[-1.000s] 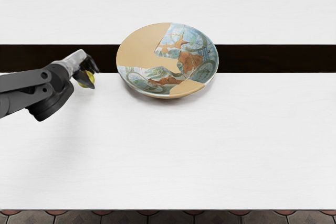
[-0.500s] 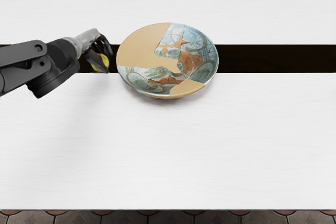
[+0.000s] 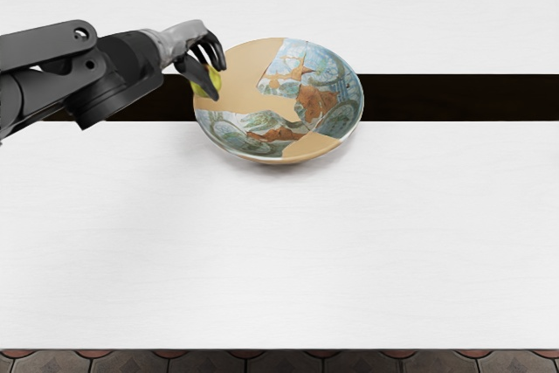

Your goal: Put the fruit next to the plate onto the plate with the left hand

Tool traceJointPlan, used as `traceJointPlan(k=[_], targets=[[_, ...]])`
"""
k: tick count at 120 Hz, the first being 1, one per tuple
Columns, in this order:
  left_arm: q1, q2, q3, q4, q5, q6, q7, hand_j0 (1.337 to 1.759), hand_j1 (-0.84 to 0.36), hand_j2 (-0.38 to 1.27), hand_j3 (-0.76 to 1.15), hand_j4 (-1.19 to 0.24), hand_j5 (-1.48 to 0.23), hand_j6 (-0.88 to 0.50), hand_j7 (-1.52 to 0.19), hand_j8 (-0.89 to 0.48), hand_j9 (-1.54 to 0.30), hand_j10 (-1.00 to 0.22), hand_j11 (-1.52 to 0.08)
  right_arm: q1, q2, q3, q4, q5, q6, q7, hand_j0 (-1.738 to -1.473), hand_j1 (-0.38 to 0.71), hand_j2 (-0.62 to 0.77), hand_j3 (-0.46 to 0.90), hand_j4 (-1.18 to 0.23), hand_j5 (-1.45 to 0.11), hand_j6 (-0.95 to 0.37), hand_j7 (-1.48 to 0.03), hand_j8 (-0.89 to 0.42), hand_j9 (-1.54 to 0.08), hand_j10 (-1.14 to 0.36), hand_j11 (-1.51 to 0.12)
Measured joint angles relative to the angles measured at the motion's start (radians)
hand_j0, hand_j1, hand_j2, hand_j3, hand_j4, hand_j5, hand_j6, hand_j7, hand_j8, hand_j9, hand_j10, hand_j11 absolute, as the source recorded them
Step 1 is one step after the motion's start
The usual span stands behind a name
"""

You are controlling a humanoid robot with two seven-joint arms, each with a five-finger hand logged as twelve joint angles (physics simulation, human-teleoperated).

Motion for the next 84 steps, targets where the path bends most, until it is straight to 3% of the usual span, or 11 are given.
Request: traceJointPlan(k=[43, 63, 84], targets=[[-0.017, -0.136, -0.009, 0.112, -0.007, -0.037, 0.0, 1.65, -0.45, 0.61, 0.0, -0.8, -1.23, -0.45, -1.18, -0.27, -1.15, -0.44, -1.14, 0.0, 0.0, 0.0, 0.0, 0.0, 0.0, 0.0, -1.658, -0.35, 0.0, 0.0, 0.0, 0.0, 0.0, 0.0, 0.0, 0.0, 0.0, 0.0], [-0.029, -0.201, -0.013, 0.185, -0.003, -0.055, 0.001, 1.653, -0.5, 0.83, 0.0, -0.81, -1.2, -0.54, -1.17, -0.35, -1.14, -0.54, -1.13, 0.0, 0.0, 0.0, 0.0, 0.0, 0.0, 0.0, -1.658, -0.35, 0.0, 0.0, 0.0, 0.0, 0.0, 0.0, 0.0, 0.0, 0.0, 0.0], [-0.029, -0.227, -0.014, 0.24, -0.002, -0.064, 0.001, 1.654, -0.48, 0.82, 0.0, -0.82, -1.18, -0.59, -1.16, -0.41, -1.13, -0.6, -1.13, 0.0, 0.0, 0.0, 0.0, 0.0, 0.0, 0.0, -1.658, -0.35, 0.0, 0.0, 0.0, 0.0, 0.0, 0.0, 0.0, 0.0, 0.0, 0.0]])
